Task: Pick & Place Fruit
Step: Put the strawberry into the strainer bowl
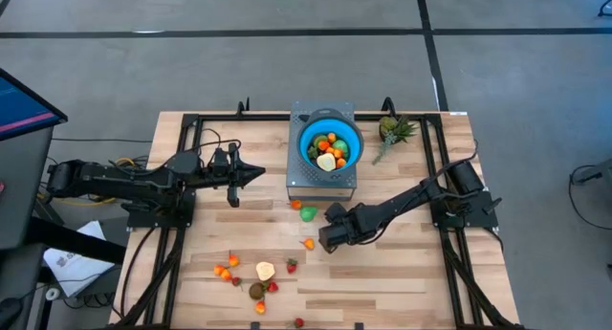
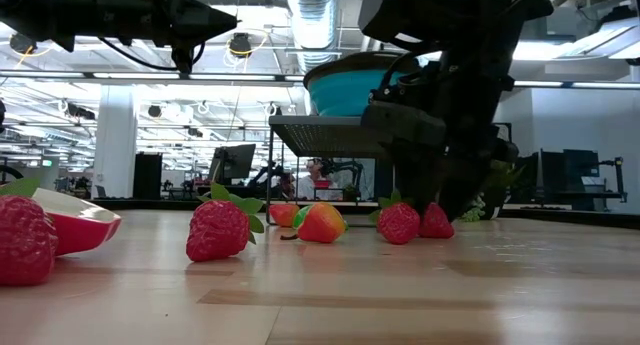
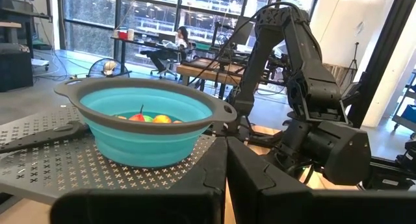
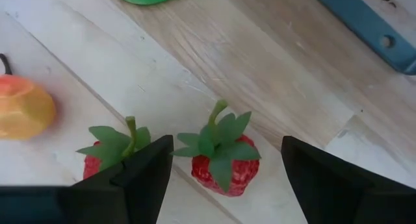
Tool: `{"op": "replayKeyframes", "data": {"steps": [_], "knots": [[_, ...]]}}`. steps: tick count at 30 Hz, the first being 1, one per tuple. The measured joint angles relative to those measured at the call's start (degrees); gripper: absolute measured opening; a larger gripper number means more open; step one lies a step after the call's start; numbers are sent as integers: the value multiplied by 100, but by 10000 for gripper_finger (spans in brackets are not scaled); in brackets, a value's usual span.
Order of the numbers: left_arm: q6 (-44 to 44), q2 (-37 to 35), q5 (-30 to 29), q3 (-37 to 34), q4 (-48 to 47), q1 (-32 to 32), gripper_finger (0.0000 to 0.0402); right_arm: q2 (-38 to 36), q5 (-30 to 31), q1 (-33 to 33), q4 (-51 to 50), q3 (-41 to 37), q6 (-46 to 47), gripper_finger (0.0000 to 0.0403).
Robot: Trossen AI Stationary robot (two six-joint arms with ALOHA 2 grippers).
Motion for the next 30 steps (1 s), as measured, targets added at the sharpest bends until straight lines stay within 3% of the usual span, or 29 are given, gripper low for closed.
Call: {"op": "replayKeyframes", "data": {"steps": [16,30], "knots": [[0,0,-1,0,0,0,2,0,-144,-17,98,0,-101,155],[0,0,0,0,-2,0,2,0,-142,-17,98,2,-100,139]]}}
